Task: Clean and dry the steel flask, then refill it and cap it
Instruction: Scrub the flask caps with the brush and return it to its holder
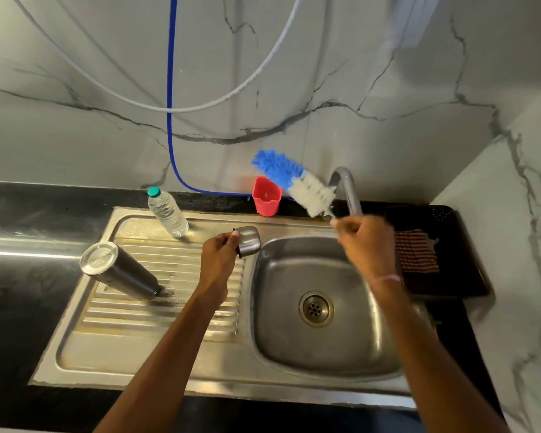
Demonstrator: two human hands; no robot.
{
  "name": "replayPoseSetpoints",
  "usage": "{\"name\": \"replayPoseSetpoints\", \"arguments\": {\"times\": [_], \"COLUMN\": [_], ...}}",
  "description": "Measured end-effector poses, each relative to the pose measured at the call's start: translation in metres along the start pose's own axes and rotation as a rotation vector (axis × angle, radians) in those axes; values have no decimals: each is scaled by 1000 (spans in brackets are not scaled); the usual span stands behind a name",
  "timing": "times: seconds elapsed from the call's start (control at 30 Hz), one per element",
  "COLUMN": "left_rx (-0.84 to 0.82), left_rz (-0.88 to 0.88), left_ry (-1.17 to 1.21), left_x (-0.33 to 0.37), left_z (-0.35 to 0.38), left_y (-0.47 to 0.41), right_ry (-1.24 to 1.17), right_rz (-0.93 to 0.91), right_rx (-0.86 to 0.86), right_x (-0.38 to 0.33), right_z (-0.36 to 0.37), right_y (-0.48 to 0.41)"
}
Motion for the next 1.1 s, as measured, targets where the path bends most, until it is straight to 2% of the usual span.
{"name": "replayPoseSetpoints", "arguments": {"times": [0.13, 0.2, 0.33, 0.47, 0.63, 0.87, 1.03, 1.1], "left_rx": [-57, -64, -64, -87, -193, -56, -157, -138], "left_rz": [-35, -52, -45, -42, 53, -15, 134, 152], "left_ry": [102, 166, 205, 186, 35, 161, -30, -51], "left_x": [5, 9, 10, 6, -5, -4, -7, -1], "left_z": [20, 30, 47, 71, 110, 104, 127, 124], "left_y": [7, 12, 22, 35, 58, 44, 68, 64], "right_ry": [-350, -404, -280, -155, -115, -86, -50, -66], "right_rz": [171, 181, 131, 56, 52, 69, 78, 65], "right_rx": [-87, -110, -158, -183, -56, -141, -4, -13], "right_x": [49, 68, 99, 101, 94, 115, 95, 99], "right_z": [51, 54, 45, 45, 45, 39, 34, 36], "right_y": [73, 105, 156, 159, 115, 164, 105, 101]}}
Point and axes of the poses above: each hand's wrist, its own y-axis away from the middle knuckle, its own z-axis out of the palm, x = y × z, the point moved 7 cm from there along -y, towards the middle knuckle, and after that the axes turned 1 degree about x, right-handed, at the moved point
